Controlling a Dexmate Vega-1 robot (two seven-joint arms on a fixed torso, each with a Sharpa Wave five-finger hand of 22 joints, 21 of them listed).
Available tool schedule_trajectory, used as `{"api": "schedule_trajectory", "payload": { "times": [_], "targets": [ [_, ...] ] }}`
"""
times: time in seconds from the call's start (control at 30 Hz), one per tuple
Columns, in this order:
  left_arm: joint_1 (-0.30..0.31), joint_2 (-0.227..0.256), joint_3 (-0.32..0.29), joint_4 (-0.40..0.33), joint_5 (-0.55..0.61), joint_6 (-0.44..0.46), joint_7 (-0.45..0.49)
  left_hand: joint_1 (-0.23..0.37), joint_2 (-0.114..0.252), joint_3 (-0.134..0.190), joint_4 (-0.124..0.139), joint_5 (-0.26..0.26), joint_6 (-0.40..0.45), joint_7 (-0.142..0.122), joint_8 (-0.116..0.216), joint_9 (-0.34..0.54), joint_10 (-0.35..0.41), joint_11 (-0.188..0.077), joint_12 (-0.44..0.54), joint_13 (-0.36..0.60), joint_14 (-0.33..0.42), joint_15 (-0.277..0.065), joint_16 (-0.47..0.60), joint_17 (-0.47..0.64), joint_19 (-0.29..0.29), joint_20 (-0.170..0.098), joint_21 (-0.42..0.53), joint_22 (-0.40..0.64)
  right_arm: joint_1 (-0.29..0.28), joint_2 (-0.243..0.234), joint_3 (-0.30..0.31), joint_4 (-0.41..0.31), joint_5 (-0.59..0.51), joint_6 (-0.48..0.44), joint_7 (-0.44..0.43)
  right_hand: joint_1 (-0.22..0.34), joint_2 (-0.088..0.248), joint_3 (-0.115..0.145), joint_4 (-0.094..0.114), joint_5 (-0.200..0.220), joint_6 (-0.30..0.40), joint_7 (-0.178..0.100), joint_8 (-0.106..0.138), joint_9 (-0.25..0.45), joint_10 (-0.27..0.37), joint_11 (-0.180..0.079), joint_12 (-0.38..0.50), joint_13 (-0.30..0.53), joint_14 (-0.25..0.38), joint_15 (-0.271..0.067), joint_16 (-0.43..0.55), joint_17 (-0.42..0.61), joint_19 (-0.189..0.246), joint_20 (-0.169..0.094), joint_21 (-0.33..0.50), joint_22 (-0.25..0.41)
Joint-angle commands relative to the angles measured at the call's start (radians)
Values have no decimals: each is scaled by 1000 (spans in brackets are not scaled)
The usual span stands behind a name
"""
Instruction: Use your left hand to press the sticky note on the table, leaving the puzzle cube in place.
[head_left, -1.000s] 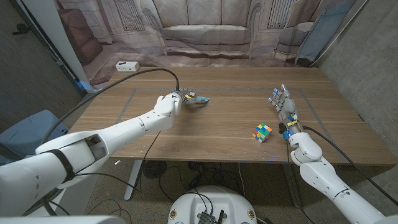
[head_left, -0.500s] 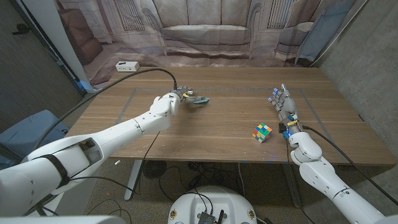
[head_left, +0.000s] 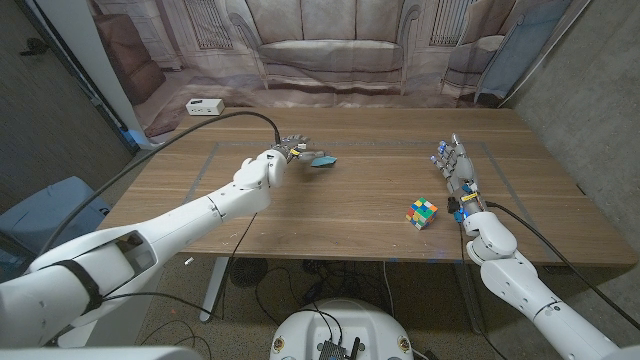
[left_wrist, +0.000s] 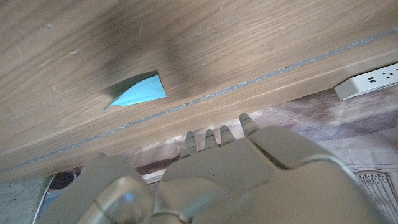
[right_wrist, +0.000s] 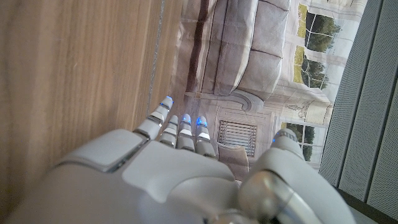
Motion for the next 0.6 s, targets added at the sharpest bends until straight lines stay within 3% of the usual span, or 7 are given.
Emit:
{"api": "schedule_trajectory", "payload": {
  "times": [0.03, 0.6],
  "targets": [
    [62, 21, -66, -64, -76, -14, 66, 14, 8, 4, -3, -5, -15, 1, 0, 1, 8, 3, 6, 3, 10, -2, 2, 2, -128, 12, 6, 0, -1, -4, 0, -3, -4, 2, 3, -4, 0, 2, -4, 6, 9, 2, 0, 2, 5, 4, -2, 1, 3, 5, 3, 2, 4, 7, -1, 4],
    [146, 52, -154, -151, -214, -50, 138, 30, 19, 11, -10, -12, 3, 12, 9, 0, 26, 8, 8, 2, 29, 1, 1, 1, -111, 19, 6, 0, -6, -7, 5, -13, -3, 5, 1, -5, 0, 1, -5, 6, 9, 2, 0, 2, 5, 4, -2, 1, 3, 5, 3, 2, 5, 5, -1, 4]
  ]
}}
